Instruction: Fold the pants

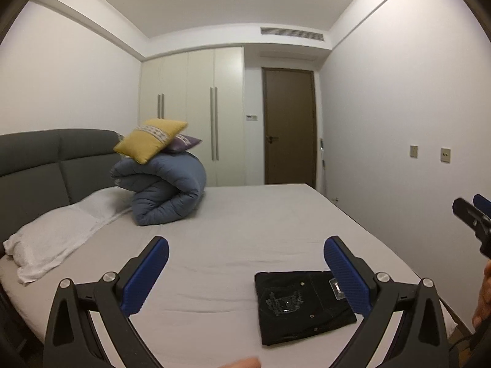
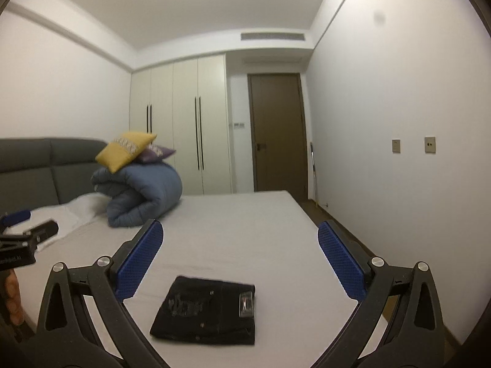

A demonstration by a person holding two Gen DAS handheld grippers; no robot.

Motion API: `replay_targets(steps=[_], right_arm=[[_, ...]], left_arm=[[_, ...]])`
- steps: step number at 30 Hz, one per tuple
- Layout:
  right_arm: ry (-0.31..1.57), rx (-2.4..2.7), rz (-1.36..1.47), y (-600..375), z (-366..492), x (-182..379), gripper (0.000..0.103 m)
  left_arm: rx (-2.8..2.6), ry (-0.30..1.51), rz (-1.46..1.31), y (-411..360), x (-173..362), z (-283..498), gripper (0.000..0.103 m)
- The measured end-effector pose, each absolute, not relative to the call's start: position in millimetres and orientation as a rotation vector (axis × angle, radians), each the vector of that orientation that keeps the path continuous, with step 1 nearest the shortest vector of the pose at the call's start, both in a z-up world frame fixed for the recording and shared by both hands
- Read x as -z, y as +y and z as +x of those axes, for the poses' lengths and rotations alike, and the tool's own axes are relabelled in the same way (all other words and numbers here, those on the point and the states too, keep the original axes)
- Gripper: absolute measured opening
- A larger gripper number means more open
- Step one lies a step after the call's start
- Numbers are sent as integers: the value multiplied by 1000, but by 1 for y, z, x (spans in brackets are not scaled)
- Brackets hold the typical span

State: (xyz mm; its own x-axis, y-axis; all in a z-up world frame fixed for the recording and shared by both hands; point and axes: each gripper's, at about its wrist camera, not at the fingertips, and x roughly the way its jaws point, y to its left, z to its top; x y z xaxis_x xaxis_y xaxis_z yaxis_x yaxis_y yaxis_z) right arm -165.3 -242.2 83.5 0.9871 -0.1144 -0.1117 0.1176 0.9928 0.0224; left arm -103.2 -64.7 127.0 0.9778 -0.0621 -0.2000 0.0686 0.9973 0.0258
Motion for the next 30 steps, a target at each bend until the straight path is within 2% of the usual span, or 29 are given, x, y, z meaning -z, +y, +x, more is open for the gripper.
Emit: replay_targets(steps=[6,15,30], right_arm=[[253,121,6,-212,-183,-94,103],[487,159,82,-209,-170,-53,103],[624,222,111,-234,-136,-7,103]], left_arm=[[51,401,65,-78,-111,-98,103],[47,703,62,-98,-41,-70,103],[49,789,39,-105,-8,-54,103]])
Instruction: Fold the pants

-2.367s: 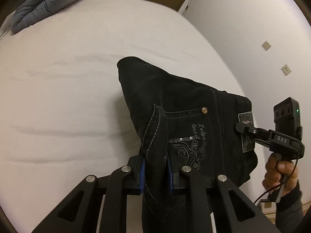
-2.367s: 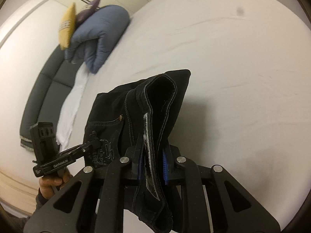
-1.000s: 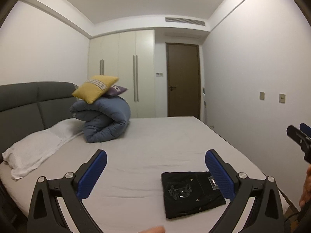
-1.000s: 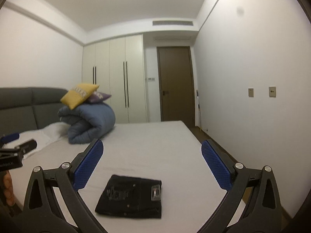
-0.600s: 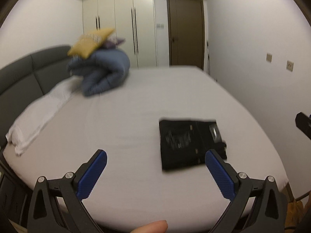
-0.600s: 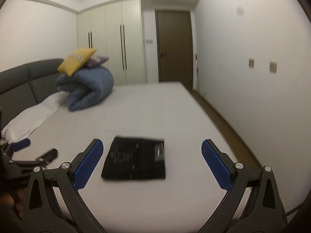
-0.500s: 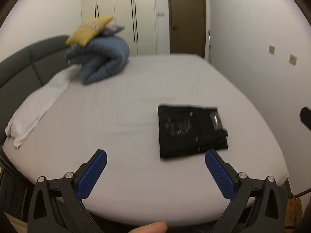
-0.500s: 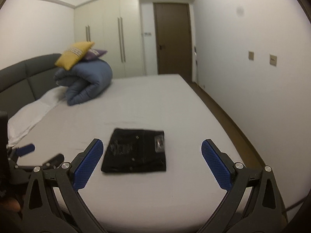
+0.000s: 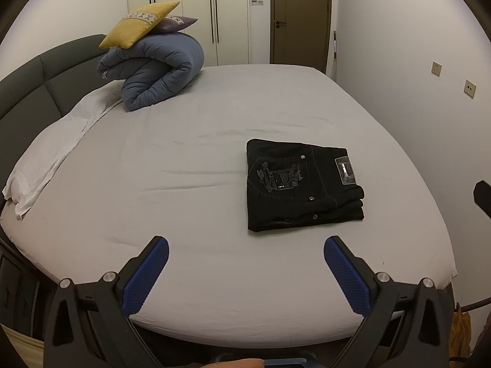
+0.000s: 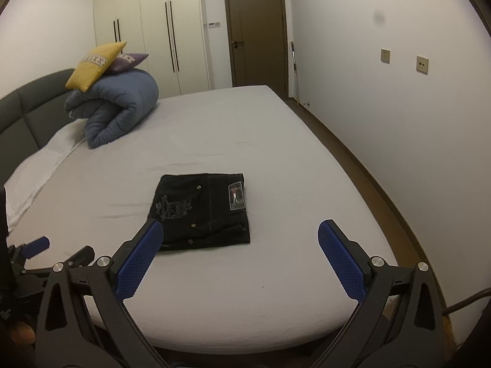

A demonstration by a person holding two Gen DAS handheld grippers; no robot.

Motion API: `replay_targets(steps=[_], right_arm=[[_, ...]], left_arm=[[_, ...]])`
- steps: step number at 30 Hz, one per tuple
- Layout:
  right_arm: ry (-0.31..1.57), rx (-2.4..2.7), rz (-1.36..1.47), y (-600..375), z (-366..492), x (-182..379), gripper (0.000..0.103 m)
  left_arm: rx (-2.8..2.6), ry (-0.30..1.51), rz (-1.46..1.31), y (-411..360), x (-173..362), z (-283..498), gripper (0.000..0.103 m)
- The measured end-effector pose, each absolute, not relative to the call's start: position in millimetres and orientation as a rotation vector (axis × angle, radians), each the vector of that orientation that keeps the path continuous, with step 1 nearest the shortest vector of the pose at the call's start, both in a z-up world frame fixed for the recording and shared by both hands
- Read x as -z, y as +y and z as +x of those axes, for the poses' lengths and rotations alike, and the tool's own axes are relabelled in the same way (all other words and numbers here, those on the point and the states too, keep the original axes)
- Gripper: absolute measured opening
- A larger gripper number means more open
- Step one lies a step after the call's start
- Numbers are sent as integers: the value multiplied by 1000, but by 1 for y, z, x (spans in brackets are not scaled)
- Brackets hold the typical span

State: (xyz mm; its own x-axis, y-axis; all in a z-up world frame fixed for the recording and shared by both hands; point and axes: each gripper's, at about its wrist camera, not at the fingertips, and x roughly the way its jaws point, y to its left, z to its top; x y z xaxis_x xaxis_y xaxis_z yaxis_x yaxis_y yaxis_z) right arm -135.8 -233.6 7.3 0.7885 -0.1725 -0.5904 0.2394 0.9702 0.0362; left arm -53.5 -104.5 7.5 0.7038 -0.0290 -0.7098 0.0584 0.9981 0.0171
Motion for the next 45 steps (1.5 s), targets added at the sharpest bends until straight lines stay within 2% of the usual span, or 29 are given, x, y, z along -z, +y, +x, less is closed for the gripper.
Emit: replay_targets(steps=[45], right_arm=[[675,187,94,-215,-105,21,103]], left_arm=[[49,818,-5,-100,-1,-47,103]])
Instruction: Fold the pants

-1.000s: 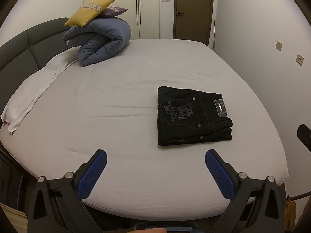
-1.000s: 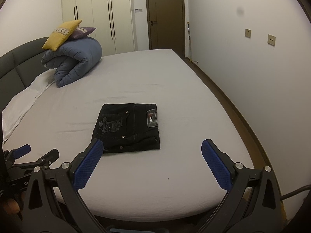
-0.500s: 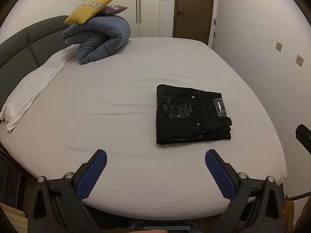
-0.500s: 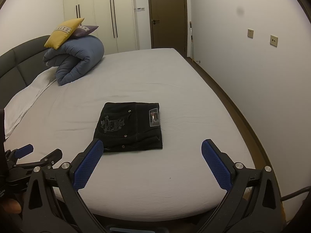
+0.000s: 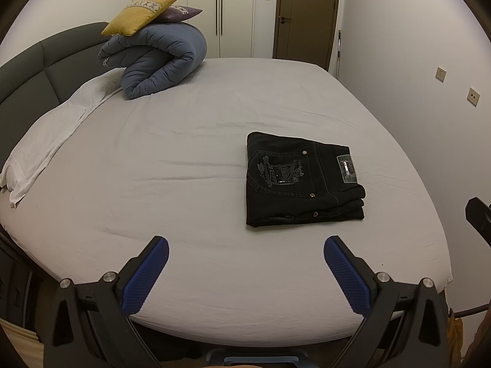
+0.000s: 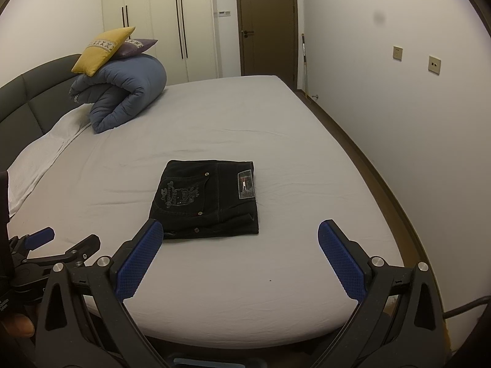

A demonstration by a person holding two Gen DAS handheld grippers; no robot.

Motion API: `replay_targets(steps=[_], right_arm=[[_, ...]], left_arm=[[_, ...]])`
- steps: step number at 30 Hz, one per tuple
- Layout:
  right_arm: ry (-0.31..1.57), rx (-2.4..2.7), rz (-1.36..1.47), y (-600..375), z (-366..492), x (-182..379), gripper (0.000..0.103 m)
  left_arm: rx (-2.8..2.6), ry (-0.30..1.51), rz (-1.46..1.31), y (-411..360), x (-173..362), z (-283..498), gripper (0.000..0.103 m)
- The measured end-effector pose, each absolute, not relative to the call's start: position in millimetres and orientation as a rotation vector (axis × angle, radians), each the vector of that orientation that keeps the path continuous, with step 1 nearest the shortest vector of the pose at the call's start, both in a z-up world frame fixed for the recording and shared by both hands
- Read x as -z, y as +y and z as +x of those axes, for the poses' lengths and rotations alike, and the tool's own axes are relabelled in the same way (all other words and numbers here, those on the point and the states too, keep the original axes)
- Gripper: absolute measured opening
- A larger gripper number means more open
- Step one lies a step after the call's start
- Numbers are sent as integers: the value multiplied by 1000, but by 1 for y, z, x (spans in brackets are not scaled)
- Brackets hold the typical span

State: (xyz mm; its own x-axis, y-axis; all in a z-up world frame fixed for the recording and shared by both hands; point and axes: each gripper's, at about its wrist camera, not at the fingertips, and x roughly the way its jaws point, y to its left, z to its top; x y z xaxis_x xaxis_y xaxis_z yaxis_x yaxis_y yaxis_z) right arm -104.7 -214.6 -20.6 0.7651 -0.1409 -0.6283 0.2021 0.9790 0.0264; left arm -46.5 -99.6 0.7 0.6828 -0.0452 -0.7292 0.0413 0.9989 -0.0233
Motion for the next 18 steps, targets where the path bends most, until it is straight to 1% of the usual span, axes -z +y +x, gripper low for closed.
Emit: replay_targets(steps=[18], right_arm=[[685,178,90,-210,-102,24,103]], left_arm=[[46,817,-11,-102,1,-48,103]])
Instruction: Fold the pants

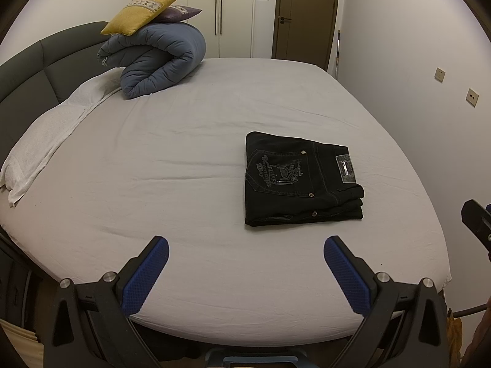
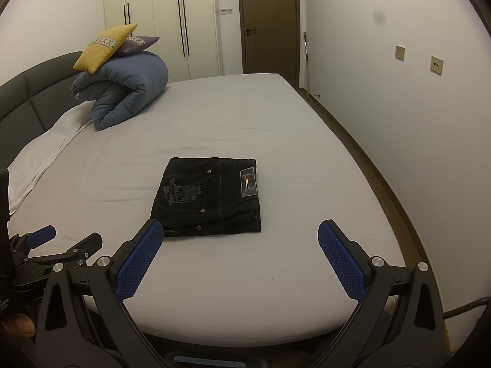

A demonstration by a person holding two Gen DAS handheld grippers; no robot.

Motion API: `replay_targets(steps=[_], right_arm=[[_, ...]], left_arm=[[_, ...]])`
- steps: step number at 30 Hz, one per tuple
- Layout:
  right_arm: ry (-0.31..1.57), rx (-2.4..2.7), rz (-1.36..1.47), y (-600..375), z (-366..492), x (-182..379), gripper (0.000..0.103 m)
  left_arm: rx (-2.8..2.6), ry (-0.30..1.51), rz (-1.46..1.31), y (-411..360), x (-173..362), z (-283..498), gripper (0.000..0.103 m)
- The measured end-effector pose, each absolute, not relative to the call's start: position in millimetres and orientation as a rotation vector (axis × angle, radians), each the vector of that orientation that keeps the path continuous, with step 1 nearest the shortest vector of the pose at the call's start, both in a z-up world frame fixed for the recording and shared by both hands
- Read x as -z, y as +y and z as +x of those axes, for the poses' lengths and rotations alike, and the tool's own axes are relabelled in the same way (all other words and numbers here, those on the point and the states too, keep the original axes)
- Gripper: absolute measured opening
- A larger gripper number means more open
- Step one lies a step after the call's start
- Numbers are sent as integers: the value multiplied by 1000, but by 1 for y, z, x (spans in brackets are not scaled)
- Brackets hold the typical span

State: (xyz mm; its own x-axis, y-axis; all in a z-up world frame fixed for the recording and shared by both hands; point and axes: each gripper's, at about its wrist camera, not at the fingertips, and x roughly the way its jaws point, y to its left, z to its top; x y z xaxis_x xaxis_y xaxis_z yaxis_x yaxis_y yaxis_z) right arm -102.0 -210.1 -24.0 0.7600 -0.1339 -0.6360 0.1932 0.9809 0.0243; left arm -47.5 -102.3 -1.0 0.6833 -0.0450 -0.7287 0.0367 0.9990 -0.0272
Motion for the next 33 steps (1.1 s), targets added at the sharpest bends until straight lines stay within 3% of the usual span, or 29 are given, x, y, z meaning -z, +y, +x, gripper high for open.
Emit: replay_targets(steps=[33], right_arm=[[686,167,85,-208,-99,23,103]], left_arm=[[44,816,-13,-103,1,-49,103]])
